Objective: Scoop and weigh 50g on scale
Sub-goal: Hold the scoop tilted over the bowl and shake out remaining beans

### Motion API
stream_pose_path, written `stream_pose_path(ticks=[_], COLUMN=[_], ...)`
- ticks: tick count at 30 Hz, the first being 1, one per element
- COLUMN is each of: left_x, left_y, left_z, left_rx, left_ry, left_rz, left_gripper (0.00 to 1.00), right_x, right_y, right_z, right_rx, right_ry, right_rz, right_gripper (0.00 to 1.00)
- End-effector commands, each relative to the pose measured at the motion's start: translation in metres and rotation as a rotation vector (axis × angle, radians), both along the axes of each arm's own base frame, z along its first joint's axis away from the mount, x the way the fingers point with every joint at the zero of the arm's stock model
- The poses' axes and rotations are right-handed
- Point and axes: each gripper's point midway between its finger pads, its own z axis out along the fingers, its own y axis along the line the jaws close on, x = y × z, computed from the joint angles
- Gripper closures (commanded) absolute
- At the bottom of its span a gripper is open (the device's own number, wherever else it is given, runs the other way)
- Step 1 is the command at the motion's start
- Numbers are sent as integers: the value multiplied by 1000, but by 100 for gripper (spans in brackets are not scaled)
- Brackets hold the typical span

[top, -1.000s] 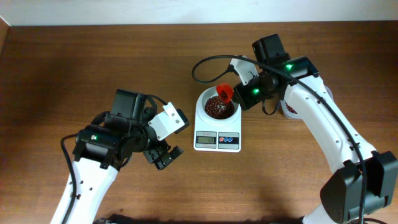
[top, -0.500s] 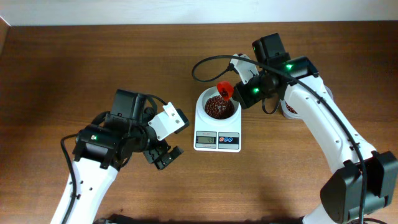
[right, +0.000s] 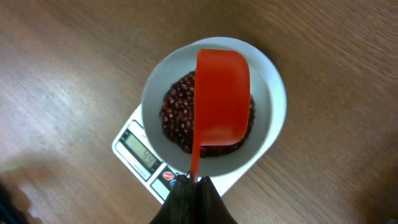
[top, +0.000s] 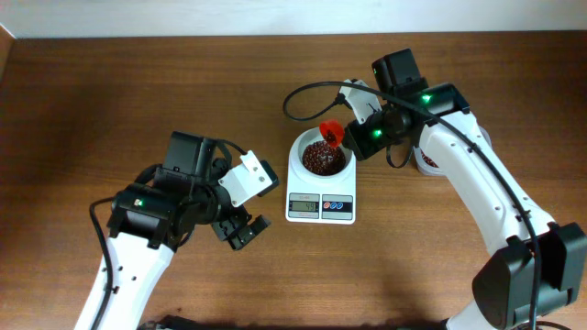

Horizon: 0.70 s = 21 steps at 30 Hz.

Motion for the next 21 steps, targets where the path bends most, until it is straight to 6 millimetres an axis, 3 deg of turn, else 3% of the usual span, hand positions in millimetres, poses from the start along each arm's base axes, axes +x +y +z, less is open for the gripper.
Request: stream_pose_path(ticks=[1,3,21], left_x=[2,2,2], left_y=[-2,-2,-2], left_z=[8,8,8], left_rx=[-16,-16,-16], left_ry=[-24,-24,-24], left_rz=[-16,-16,-16], left_gripper=[1,1,1], right_x=[1,-1,0], right_y=[2,9,7], right_z=[15,18,18], right_rx=[18,56,46], right_ry=[-29,-32,-34], right_rz=[-16,20,14], right_gripper=[96,96,96])
